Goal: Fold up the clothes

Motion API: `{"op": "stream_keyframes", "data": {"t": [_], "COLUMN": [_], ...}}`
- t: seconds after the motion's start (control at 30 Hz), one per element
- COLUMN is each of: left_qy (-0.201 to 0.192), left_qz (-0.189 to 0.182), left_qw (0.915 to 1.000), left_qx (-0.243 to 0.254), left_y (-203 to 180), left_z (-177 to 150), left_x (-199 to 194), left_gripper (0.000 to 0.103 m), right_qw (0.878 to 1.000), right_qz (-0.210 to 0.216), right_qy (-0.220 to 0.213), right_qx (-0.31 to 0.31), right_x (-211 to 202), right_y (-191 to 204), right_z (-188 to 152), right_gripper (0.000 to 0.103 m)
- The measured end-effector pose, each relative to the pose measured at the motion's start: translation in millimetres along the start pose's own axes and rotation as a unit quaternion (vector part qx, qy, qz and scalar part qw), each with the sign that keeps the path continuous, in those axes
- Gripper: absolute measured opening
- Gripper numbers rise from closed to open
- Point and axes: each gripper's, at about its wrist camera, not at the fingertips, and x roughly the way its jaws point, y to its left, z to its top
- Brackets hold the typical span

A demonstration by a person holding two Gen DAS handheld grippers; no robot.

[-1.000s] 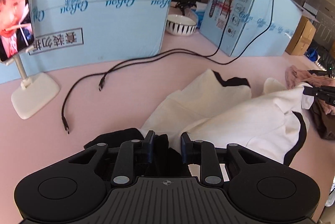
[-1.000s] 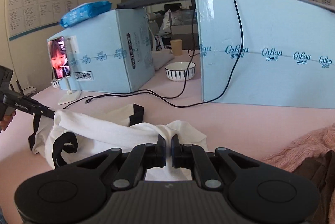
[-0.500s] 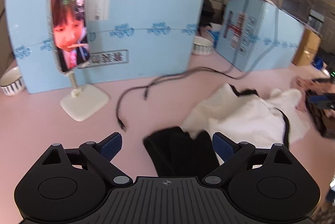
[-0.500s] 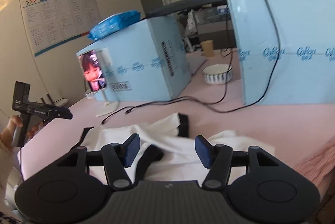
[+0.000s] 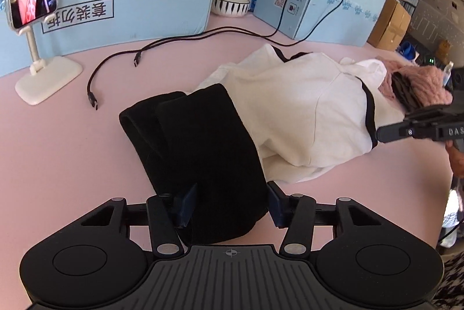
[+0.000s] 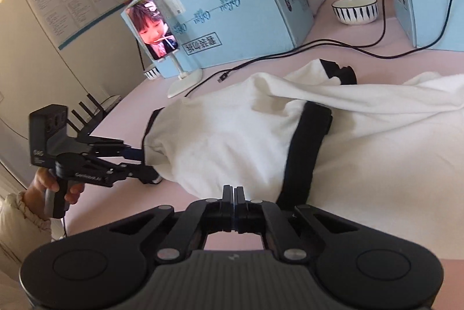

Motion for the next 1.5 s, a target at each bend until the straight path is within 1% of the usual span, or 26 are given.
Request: {"op": "stream_keyframes", "data": {"t": [0.07, 0.1, 0.13, 0.2, 0.23, 0.3, 0.33, 0.43, 0.5, 0.6, 0.7, 0.77, 0.83, 0.87, 0.9, 0.97, 1.0, 1.03, 1.07, 1.13, 1.17, 1.2, 1.23, 1.33, 1.43, 1.5], "left_qy": [-0.01, -0.016, -0.022, -0.035, -0.04, -0.042, -0.041, -0.037, -0.032, -0.024, -0.021, -0.02, -0.016, -0.013, -0.012, -0.013, -0.014, -0.012, -0.009, -0.004, -0.002, -0.002, -0.003, -0.006, -0.007, -0.011], "left_qz": [-0.006, -0.005, 0.001, 0.013, 0.017, 0.014, 0.012, 0.01, -0.001, -0.03, -0.055, -0.064, -0.069, -0.071, -0.072, -0.07, -0.07, -0.07, -0.072, -0.075, -0.077, -0.081, -0.084, -0.096, -0.126, -0.15], "left_qw": [0.9999, 0.9999, 0.9997, 0.9992, 0.9989, 0.9988, 0.9988, 0.9987, 0.9987, 0.9984, 0.9966, 0.9952, 0.9939, 0.9932, 0.9928, 0.9932, 0.9939, 0.9946, 0.9951, 0.996, 0.9962, 0.9963, 0.9963, 0.9953, 0.9919, 0.9886], "left_qx": [-0.006, -0.004, 0.003, 0.016, 0.02, 0.021, 0.024, 0.035, 0.04, 0.042, 0.058, 0.071, 0.085, 0.092, 0.095, 0.092, 0.084, 0.075, 0.067, 0.05, 0.041, 0.031, 0.018, -0.007, 0.011, 0.005], "left_y": [-2, -4, -8, -15, -18, -22, -25, -34, -41, -53, -69, -78, -86, -90, -92, -93, -92, -90, -87, -81, -79, -77, -74, -72, -83, -89], "left_z": [-3, -5, -7, -11, -13, -17, -18, -21, -23, -26, -31, -34, -34, -35, -34, -32, -32, -32, -33, -34, -34, -34, -34, -36, -40, -42], "left_x": [-11, -16, -21, -31, -36, -41, -42, -42, -39, -35, -33, -32, -29, -27, -25, -19, -17, -15, -12, -8, -7, -6, -5, -2, 0, -1], "left_gripper": [0.065, 0.073, 0.077, 0.081, 0.083, 0.085, 0.085, 0.085, 0.085, 0.085, 0.085, 0.086, 0.086, 0.086, 0.086, 0.086, 0.086, 0.086, 0.086, 0.086, 0.086, 0.086, 0.086, 0.086, 0.086, 0.086], "right_qw": [1.0, 0.999, 0.999, 0.998, 0.997, 0.997, 0.997, 0.996, 0.996, 0.996, 0.996, 0.994, 0.992, 0.991, 0.991, 0.994, 0.996, 0.997, 0.997, 0.996, 0.996, 0.996, 0.998, 0.998, 0.998, 0.998], "right_qz": [0.003, -0.007, -0.022, -0.046, -0.057, -0.069, -0.069, -0.073, -0.077, -0.078, -0.092, -0.099, -0.104, -0.111, -0.113, -0.094, -0.072, -0.066, -0.073, -0.087, -0.086, -0.08, -0.064, -0.036, 0.0, 0.024], "right_qy": [-0.011, -0.017, -0.024, -0.024, -0.026, -0.029, -0.03, -0.029, -0.027, -0.021, -0.022, -0.05, -0.067, -0.069, -0.069, -0.062, -0.047, -0.033, -0.024, -0.023, -0.025, -0.029, -0.026, -0.033, -0.042, -0.047], "right_qx": [-0.021, -0.034, -0.041, -0.044, -0.036, -0.014, 0.0, 0.037, 0.029, 0.021, -0.005, -0.019, -0.035, -0.036, -0.032, -0.009, 0.005, 0.015, 0.019, 0.01, 0.003, 0.003, 0.011, 0.034, 0.038, 0.034], "right_x": [-13, -19, -23, -22, -19, -12, -8, 4, 11, 20, 16, -1, -11, -11, -10, -2, 5, 13, 20, 26, 27, 27, 27, 21, 6, -8], "right_y": [15, 22, 25, 21, 14, -3, -11, -33, -35, -33, -28, -24, -21, -21, -22, -27, -31, -33, -33, -32, -30, -30, -30, -27, -13, 1], "right_z": [-1, -1, 0, 1, 2, 4, 4, 5, 4, 4, 3, -1, -3, -2, -1, 1, 4, 5, 5, 3, 2, 1, 1, -2, -7, -11], "right_gripper": [0.0, 0.0, 0.001, 0.011, 0.023, 0.036, 0.038, 0.042, 0.044, 0.045, 0.045, 0.055, 0.082, 0.084, 0.083, 0.068, 0.057, 0.056, 0.056, 0.056, 0.054, 0.034, 0.01, 0.009, 0.009, 0.009]}}
